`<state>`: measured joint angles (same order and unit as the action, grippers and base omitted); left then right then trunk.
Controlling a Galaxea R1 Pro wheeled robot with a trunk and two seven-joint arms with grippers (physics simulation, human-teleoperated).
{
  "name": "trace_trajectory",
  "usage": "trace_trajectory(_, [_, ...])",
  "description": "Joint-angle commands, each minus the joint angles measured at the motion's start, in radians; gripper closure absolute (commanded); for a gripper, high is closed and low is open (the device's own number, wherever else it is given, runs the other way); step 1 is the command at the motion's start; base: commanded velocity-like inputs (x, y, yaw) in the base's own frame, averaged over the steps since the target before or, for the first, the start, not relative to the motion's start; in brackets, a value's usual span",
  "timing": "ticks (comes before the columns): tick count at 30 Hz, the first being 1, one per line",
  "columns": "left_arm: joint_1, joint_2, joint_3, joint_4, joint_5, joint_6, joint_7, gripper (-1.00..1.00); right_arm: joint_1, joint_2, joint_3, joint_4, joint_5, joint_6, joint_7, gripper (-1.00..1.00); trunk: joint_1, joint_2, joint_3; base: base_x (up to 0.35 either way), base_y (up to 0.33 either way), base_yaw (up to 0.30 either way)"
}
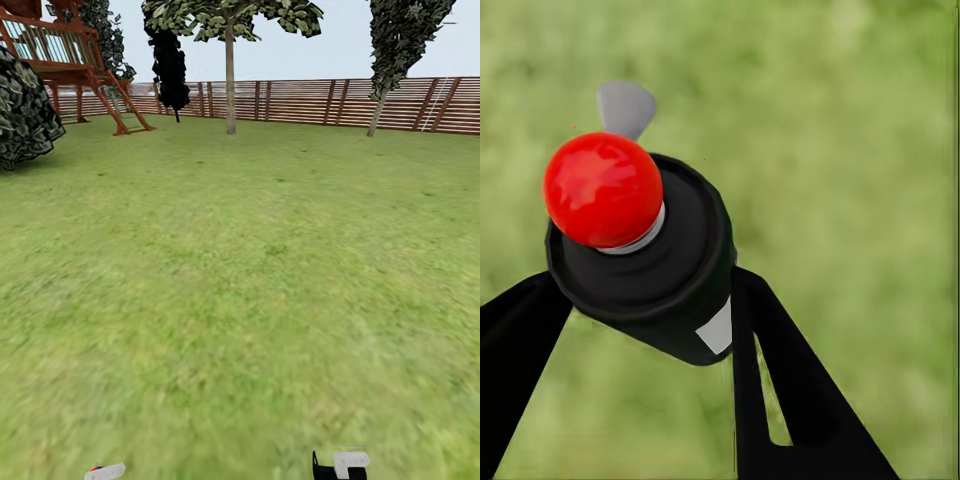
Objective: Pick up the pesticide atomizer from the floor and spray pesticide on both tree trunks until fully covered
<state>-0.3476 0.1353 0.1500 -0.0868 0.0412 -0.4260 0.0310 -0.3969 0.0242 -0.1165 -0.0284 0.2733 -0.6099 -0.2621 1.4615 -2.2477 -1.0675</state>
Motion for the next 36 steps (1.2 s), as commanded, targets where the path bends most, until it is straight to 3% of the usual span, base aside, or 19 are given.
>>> trace_trajectory(1, [-0.001,0.0,0.0,0.001,0.005,-0.003,0.0,1.0,-0.001,0.0,-0.008,0.001,0.011,-0.002,-0.005,-1.0,0.0,0.0,-0.001,0.34,0.0,0.0])
trace_trajectory(30, [-0.001,0.003,0.0,0.001,0.005,-0.002,0.0,1.0,-0.001,0.005,-0.012,-0.019,0.006,-0.004,-0.006,-1.0,0.0,0.0,-0.001,0.34,0.0,0.0])
trace_trajectory(33, [-0.001,0.002,0.0,0.001,0.005,-0.002,0.0,1.0,-0.002,-0.022,-0.012,-0.144,0.008,-0.005,-0.009,-1.0,0.0,0.0,-0.001,0.34,0.0,0.0])
trace_trajectory(36, [-0.001,0.0,0.0,0.001,0.004,-0.002,0.001,1.0,-0.002,-0.05,-0.009,-0.181,0.009,-0.005,-0.01,-1.0,0.0,0.0,-0.001,0.34,0.0,0.0])
